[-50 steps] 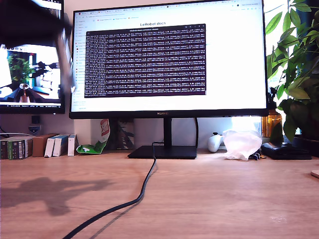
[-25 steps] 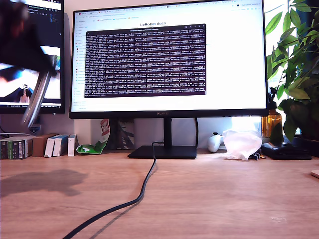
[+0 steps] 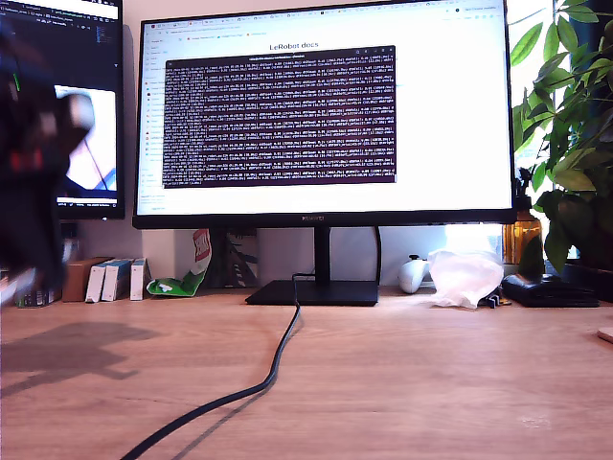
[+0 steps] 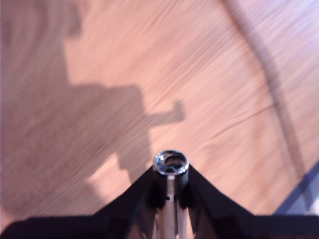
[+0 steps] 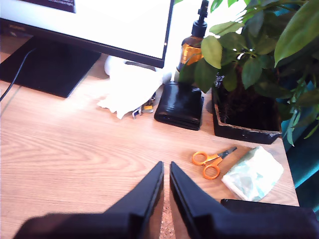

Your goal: Pick the metallic laser pointer with your right arm, pass it to your left arm, then place it down to the left side of the table

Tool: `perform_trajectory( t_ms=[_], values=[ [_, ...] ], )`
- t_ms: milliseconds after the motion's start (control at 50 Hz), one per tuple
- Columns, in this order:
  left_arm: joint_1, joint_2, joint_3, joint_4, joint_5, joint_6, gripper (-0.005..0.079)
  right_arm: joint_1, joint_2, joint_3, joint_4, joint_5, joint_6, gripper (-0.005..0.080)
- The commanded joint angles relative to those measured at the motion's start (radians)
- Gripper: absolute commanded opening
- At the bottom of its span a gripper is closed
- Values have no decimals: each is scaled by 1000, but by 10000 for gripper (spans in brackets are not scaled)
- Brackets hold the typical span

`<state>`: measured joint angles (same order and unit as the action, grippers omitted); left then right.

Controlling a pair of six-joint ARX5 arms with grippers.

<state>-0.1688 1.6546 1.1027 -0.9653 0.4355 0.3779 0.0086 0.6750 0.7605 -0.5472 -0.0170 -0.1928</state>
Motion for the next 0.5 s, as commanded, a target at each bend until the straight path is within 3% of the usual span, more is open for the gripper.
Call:
perform_trajectory(
  t_ms=[0,480],
  values=[
    [1,35,-6,0,-6,16,-22,5,-7,-24,7,-3,-7,-13],
    [8,87,-5,84,-79,23,-22,5,-6,-24,13,-30,-13,-13]
  ],
)
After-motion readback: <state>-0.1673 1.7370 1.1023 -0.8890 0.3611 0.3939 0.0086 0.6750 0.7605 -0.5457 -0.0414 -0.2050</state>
